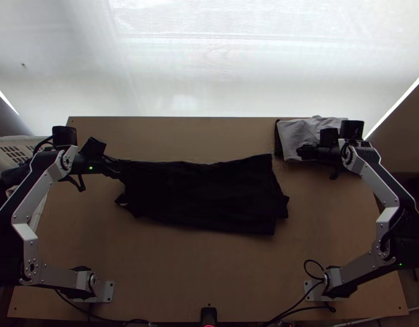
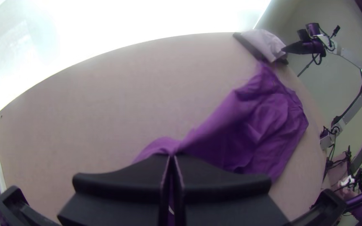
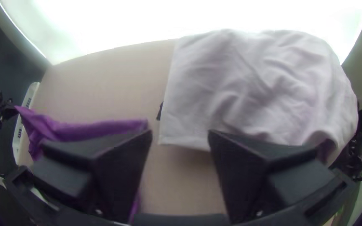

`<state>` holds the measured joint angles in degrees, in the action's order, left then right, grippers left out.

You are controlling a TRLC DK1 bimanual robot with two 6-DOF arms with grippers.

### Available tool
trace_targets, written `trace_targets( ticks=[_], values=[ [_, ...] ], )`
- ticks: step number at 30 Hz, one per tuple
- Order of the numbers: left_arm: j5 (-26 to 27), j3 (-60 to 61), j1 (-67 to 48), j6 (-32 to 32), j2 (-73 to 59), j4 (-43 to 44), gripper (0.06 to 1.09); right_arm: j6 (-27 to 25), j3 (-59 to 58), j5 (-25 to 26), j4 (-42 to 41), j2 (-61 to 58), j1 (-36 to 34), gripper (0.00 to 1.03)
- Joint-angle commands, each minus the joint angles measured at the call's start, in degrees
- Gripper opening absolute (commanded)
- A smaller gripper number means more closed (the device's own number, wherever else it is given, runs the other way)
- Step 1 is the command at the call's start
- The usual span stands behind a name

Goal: Fold the t-shirt

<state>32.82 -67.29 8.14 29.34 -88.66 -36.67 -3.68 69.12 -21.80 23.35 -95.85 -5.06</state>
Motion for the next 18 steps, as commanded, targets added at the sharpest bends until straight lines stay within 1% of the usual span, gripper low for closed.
trace_targets(
  ticks=[1,3,4,6,7,9,10,12,14,18],
  values=[
    [0.0,1.2,-0.6,-0.5,1.3,0.1,0.09,3.9,-2.2,0.3,-0.3,6.4,-1.7,0.99],
    [0.0,1.8,-0.8,-0.6,2.2,0.1,0.09,5.1,-3.1,0.2,2.9,10.2,-2.1,0.99],
    [0.0,1.8,-0.8,-0.7,2.4,0.0,0.09,6.6,-3.9,0.1,5.1,12.1,-2.3,0.99],
    [0.0,1.9,-0.9,-1.0,2.6,0.0,0.09,9.3,-6.9,-1.2,9.3,15.2,-2.1,0.99],
    [0.0,2.0,-0.9,-1.0,2.6,0.0,0.09,9.6,-8.7,-1.7,10.7,16.2,-1.5,0.99],
    [0.1,2.2,-1.0,-1.0,2.5,0.0,0.09,10.1,-12.3,-1.8,12.2,17.0,0.5,0.98],
    [0.0,2.3,-1.2,-1.0,2.5,0.0,0.09,11.2,-13.8,-2.3,12.3,17.0,0.8,0.97],
    [0.0,2.5,-1.5,-1.1,2.6,0.1,0.09,13.4,-15.9,-4.2,13.3,16.5,2.5,0.93],
    [0.0,2.7,-1.8,-1.4,2.8,0.1,0.09,16.1,-16.9,-5.4,13.8,16.0,5.1,0.93],
    [0.0,3.6,-2.1,-1.5,3.0,0.3,0.09,17.6,-17.5,-7.2,14.5,14.2,11.8,0.93]
  ],
)
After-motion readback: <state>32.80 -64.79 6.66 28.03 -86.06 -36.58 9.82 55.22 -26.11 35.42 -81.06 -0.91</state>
